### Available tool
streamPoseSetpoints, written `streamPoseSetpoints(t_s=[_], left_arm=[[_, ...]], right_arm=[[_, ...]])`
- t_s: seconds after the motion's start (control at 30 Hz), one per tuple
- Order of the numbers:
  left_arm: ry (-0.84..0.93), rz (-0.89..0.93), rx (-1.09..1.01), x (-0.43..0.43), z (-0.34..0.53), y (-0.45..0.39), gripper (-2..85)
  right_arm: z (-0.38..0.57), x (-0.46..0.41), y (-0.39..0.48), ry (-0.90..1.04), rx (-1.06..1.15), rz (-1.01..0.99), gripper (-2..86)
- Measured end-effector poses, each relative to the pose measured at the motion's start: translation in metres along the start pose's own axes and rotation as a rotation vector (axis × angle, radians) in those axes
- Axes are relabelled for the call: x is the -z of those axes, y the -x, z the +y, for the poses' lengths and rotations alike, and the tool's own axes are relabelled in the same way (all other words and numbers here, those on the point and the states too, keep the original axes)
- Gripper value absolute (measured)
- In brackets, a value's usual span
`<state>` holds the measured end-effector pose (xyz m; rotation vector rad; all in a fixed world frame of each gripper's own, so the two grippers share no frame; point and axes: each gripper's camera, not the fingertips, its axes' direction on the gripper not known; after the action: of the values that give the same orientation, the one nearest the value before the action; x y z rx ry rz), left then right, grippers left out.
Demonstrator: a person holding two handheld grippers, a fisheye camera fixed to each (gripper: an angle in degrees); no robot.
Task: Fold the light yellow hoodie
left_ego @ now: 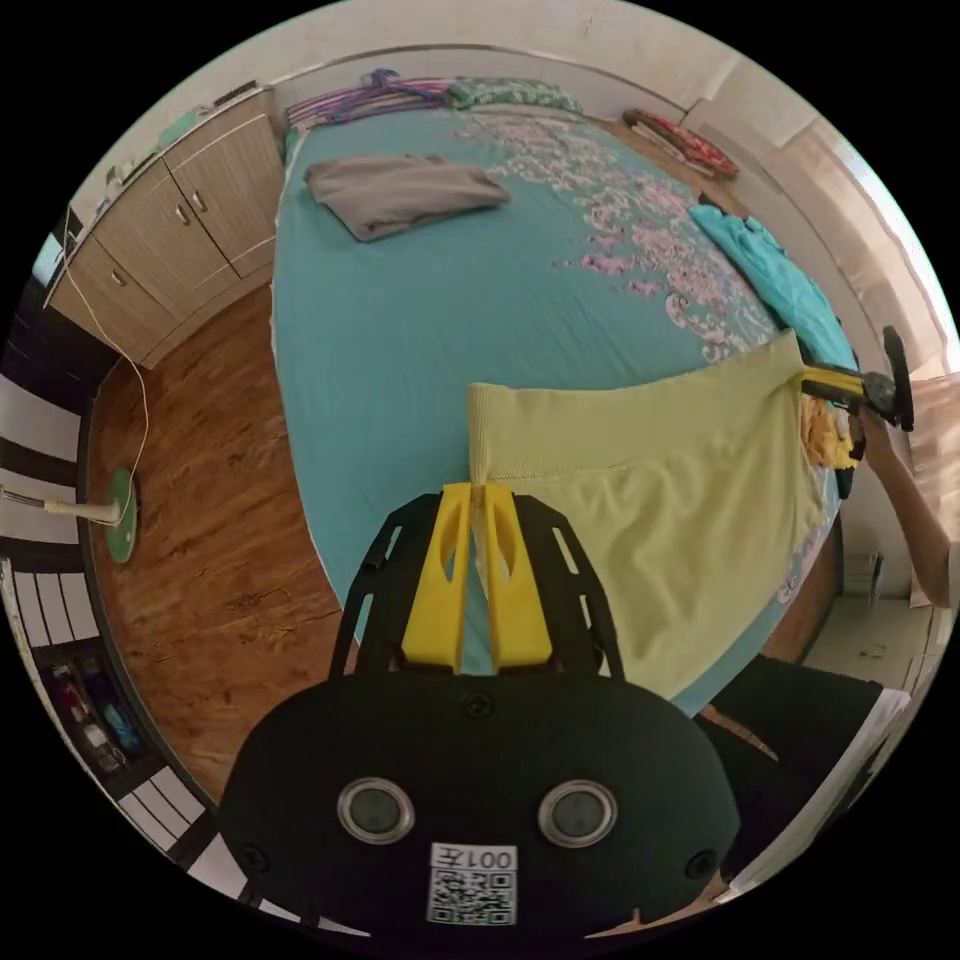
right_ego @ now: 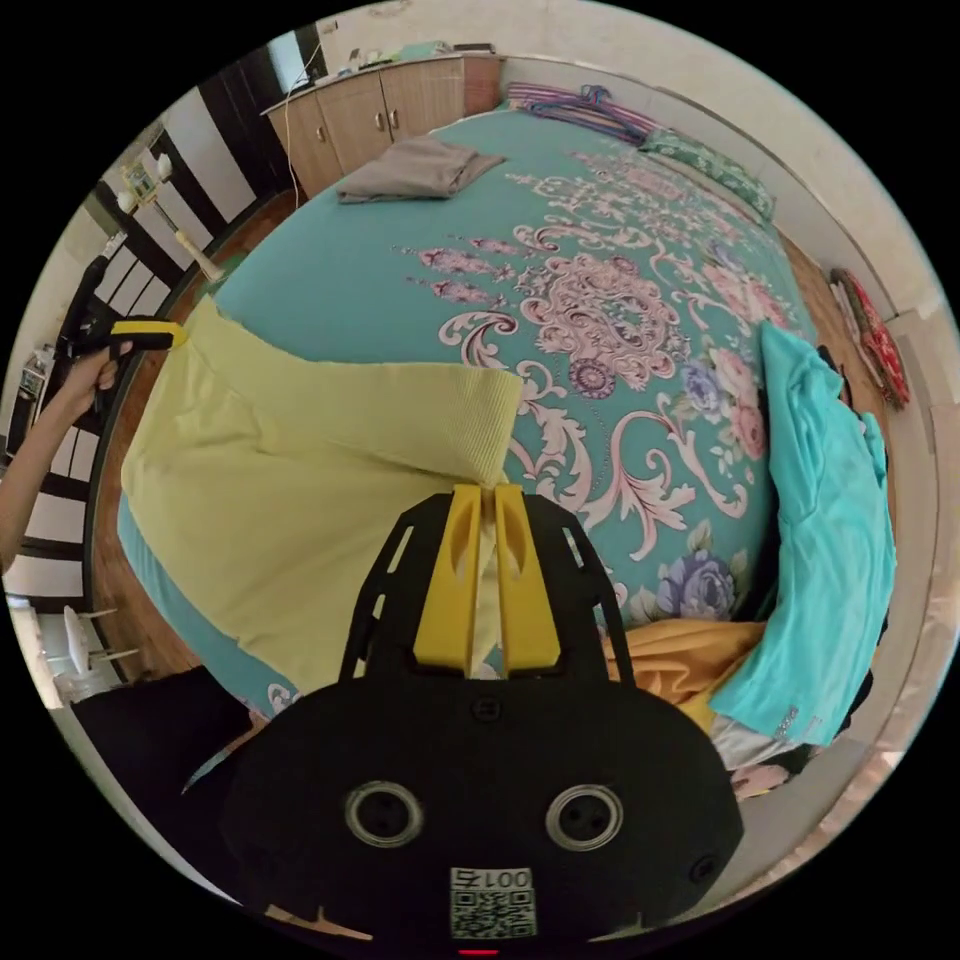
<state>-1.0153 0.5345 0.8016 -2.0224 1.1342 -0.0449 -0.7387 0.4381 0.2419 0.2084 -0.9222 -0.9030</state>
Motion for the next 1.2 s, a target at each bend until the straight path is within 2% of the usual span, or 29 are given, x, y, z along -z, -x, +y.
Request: streamPoseSetpoints(t_s=[0.1, 0.2, 0.27, 0.37, 0.43, 0.57, 0.7, 0.8, 0.93, 1.03, 1.2], left_arm=[[-0.013, 0.054, 0.011, -0.008, -0.009, 0.007, -1.5], [0.091, 0.026, 0.037, -0.055, -0.025, 0.004, -1.4], [0.052, 0.05, 0.107, -0.065, -0.027, 0.007, -1.0], [-0.046, 0.092, 0.232, -0.054, -0.01, 0.013, -0.8], [-0.074, 0.017, 0.287, -0.041, 0.01, 0.008, -0.8], [0.005, 0.021, 0.212, -0.024, 0.061, -0.03, 1.5], [0.101, 0.053, 0.119, -0.032, 0.094, -0.073, 3.8], [0.134, 0.062, 0.092, -0.06, 0.094, -0.092, 4.5], [0.282, 0.026, 0.007, -0.1, 0.063, -0.097, 2.3], [0.279, -0.014, 0.018, -0.092, 0.059, -0.095, -0.5], [0.217, -0.015, 0.144, -0.108, 0.072, -0.084, -0.9]], right_arm=[[0.019, 0.008, -0.013, -0.035, -0.062, -0.074, 2.4], [0.017, -0.042, -0.009, 0.025, -0.043, -0.025, 2.2], [0.009, -0.089, 0.009, 0.111, 0.028, 0.042, 2.1], [0.01, -0.083, 0.026, 0.148, 0.098, 0.084, 2.3], [0.023, -0.066, 0.036, 0.153, 0.157, 0.131, 2.6], [0.079, -0.025, 0.053, 0.192, 0.16, 0.201, 4.7], [0.131, -0.013, 0.067, 0.224, 0.056, 0.012, 9.3], [0.146, -0.035, 0.084, 0.236, 0.024, 0.013, 10.4], [0.124, -0.082, 0.099, 0.363, 0.034, 0.025, 5.6], [0.126, -0.055, 0.107, 0.327, 0.056, 0.069, 3.4], [0.158, -0.03, 0.102, 0.246, -0.051, -0.018, 2.1]])
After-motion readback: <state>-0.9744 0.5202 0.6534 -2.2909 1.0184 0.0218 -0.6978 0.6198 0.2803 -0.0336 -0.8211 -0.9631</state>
